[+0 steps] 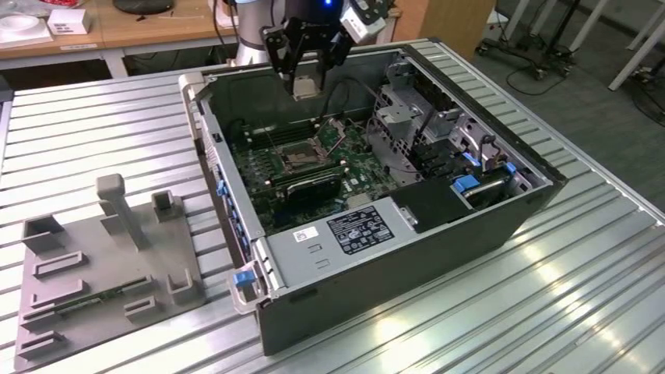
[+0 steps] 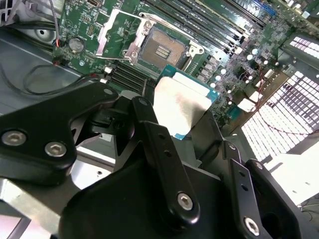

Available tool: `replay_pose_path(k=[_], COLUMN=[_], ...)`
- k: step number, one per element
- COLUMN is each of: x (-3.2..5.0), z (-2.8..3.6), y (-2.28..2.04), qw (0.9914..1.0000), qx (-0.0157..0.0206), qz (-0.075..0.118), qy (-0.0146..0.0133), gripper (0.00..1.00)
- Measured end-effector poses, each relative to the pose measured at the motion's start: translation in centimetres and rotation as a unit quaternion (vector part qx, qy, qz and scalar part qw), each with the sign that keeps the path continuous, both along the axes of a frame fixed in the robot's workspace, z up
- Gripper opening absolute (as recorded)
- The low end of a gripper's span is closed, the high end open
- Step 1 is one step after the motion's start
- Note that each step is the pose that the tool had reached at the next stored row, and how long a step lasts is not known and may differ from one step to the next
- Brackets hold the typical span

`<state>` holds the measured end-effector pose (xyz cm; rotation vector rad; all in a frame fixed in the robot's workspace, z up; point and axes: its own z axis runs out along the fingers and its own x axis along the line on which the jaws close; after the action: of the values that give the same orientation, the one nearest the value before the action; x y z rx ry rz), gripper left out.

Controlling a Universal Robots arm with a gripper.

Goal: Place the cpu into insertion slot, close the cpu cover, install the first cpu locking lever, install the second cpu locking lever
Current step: 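Place the cpu into insertion slot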

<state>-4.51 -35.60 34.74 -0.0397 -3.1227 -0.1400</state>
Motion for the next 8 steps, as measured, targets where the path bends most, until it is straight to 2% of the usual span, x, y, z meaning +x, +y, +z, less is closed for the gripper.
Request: replay_pose_path(k=[8], x=[0.0], z=[-1.31], y=[0.0], qw=[1.0], qx=[0.0001], qz=[0.0], qy=[0.0], gripper=[0.54])
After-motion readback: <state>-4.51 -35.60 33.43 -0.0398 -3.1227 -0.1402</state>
